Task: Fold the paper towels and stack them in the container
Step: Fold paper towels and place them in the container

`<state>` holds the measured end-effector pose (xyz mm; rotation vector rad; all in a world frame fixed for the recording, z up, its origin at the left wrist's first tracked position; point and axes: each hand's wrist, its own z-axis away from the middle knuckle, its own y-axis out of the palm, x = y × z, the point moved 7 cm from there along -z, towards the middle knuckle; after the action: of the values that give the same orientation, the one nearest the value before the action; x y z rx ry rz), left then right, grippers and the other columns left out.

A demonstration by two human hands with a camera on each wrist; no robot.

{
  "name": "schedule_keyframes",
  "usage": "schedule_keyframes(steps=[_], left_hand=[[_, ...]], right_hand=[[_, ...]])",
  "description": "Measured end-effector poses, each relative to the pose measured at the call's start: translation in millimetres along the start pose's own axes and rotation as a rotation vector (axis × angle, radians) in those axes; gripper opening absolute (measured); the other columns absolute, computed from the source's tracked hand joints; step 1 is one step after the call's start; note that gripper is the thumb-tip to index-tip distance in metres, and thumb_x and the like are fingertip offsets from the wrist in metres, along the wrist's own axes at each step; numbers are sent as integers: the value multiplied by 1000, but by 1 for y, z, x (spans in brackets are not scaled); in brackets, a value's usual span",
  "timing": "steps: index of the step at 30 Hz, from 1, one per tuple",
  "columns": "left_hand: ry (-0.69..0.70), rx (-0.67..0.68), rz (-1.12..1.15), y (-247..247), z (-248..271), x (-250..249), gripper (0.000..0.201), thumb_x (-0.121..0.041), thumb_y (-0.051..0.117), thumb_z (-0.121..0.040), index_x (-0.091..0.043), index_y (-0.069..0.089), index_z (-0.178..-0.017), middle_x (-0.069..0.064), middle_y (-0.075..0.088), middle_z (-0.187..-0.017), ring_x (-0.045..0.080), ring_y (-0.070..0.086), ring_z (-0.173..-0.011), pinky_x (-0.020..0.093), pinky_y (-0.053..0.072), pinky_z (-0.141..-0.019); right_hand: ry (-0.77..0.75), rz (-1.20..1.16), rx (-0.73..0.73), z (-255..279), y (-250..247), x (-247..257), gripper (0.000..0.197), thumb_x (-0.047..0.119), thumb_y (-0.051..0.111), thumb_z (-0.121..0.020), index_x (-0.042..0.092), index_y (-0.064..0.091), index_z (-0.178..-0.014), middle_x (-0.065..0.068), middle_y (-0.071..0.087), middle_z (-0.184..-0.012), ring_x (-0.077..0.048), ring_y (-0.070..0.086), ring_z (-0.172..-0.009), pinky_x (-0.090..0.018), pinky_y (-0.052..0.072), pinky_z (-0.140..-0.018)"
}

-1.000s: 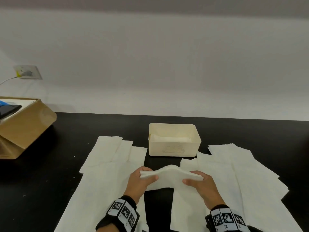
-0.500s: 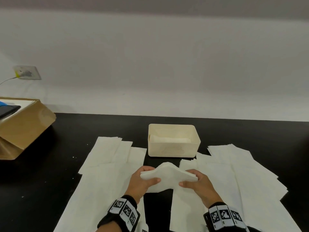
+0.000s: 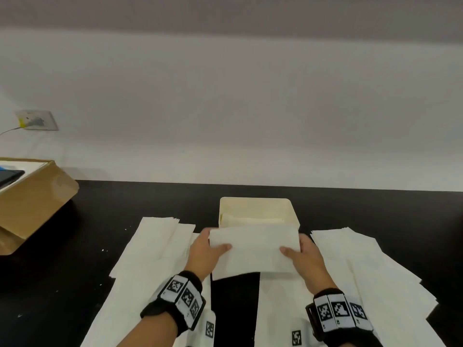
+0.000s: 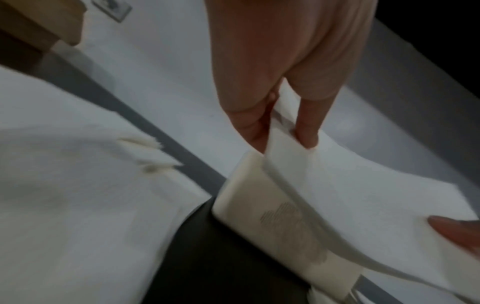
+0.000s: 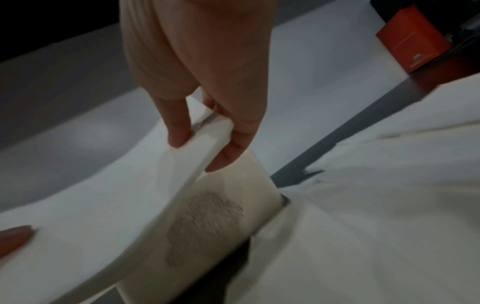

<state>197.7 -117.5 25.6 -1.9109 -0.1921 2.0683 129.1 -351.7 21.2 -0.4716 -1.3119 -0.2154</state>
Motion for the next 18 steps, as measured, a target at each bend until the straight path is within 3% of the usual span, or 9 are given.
schedule_keyframes(steps=[2,4,6,7,10,12,14,16,18], left_hand=[[32,-40,6,-1,-17,-23,49,-15,66,-85,-17,43,-129,1,56,-113,17,54,-101,27,47,-87],[59,-65,-14,1,-35,-42,60,-13,64,-88,-18,33,-139,4,55,-122,21,56,-108,27,46,-88],[76,-68,-49,6,-52,-55,68,-10,60,-90,-23,24,-146,2,52,-123,24,56,-109,26,45,-88],[88,-68,-75,9,-59,-58,69,-9,58,-90,-25,22,-146,4,52,-124,23,57,-103,28,47,-87],[126,-79,-206,17,-79,-60,55,-6,52,-91,-23,33,-140,10,53,-114,18,54,-82,30,52,-81],[131,-70,-313,22,-90,-56,38,-6,48,-92,-17,45,-129,11,56,-107,18,53,-77,30,52,-78],[124,-52,-438,28,-100,-51,26,-8,46,-94,-13,54,-118,12,57,-113,19,54,-82,28,50,-81],[106,-33,-526,34,-108,-46,24,-7,43,-96,-12,58,-114,11,55,-120,21,57,-97,26,49,-87],[87,-9,-579,40,-114,-41,28,-5,40,-96,-10,59,-116,9,53,-124,21,57,-108,24,47,-90]], right_hand=[[-50,-23,-62,-13,-2,25,44,5,58,-90,14,43,-130,-5,56,-122,-21,54,-106,-34,47,-89],[-122,-18,-103,-26,-3,47,58,3,54,-92,24,32,-142,4,49,-124,-20,53,-109,-33,47,-94],[-186,69,-122,-38,0,64,69,0,47,-94,33,19,-147,5,44,-120,-18,53,-98,-29,45,-90],[-215,127,-130,-45,1,70,70,-1,44,-95,35,17,-148,1,45,-121,-18,54,-94,-28,45,-88],[-257,288,-150,-66,9,77,56,-2,38,-96,31,37,-142,-12,47,-128,-25,54,-106,-28,44,-92],[-258,425,-159,-82,14,75,46,-2,35,-96,21,55,-130,-17,48,-125,-27,54,-107,-22,40,-84],[-226,471,-168,-94,17,69,42,-6,36,-94,11,64,-119,-19,49,-123,-30,57,-104,-23,43,-80],[-159,453,-156,-105,20,59,39,-9,39,-90,6,66,-114,-20,50,-125,-32,58,-105,-30,49,-88],[-125,473,-152,-112,21,52,36,-8,43,-89,5,66,-114,-19,50,-127,-32,57,-109,-35,47,-98]])
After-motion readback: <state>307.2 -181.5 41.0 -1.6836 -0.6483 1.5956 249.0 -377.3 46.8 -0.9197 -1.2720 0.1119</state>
